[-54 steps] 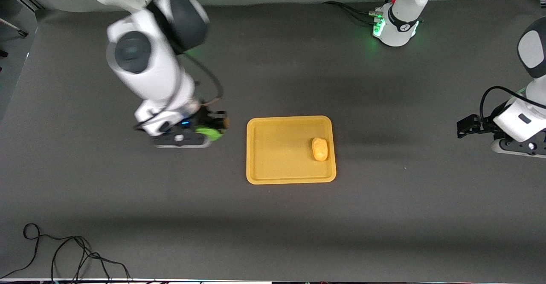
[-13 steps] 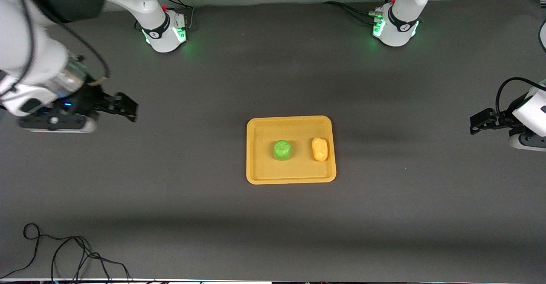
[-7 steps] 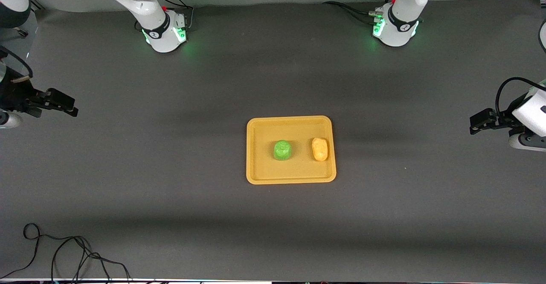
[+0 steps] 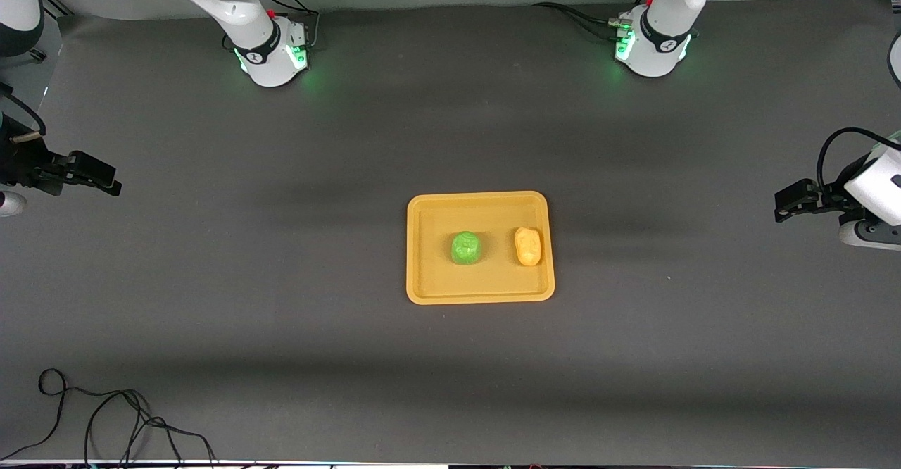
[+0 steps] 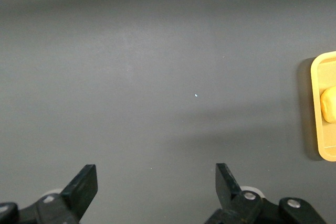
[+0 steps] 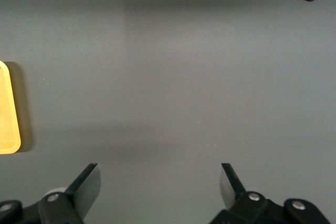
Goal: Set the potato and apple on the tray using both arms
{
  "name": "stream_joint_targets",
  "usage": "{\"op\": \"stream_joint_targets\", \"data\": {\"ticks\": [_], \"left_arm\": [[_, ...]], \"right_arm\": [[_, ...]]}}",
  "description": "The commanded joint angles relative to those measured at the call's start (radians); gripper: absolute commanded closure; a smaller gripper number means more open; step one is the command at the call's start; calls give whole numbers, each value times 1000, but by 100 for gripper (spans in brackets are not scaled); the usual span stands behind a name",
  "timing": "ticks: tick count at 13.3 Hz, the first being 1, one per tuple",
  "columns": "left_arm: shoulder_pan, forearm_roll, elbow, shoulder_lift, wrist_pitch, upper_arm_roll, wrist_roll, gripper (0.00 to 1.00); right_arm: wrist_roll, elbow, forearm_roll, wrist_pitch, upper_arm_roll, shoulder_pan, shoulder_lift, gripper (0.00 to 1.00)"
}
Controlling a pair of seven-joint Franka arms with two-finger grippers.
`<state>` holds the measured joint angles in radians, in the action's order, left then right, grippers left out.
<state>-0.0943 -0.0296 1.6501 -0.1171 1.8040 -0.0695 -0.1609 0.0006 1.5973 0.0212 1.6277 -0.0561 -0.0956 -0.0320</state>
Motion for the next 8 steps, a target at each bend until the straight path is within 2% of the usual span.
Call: {"op": "stream_joint_targets", "data": {"ticks": [1, 8], "left_arm": [[-1, -15, -20, -18, -2, -3, 12, 0], [-24, 2, -26, -23, 8, -1, 12, 0]], "right_arm": [[-1, 12, -18, 3, 16, 16, 21, 0], [-13, 9, -33, -31, 18, 14, 18, 0]]}}
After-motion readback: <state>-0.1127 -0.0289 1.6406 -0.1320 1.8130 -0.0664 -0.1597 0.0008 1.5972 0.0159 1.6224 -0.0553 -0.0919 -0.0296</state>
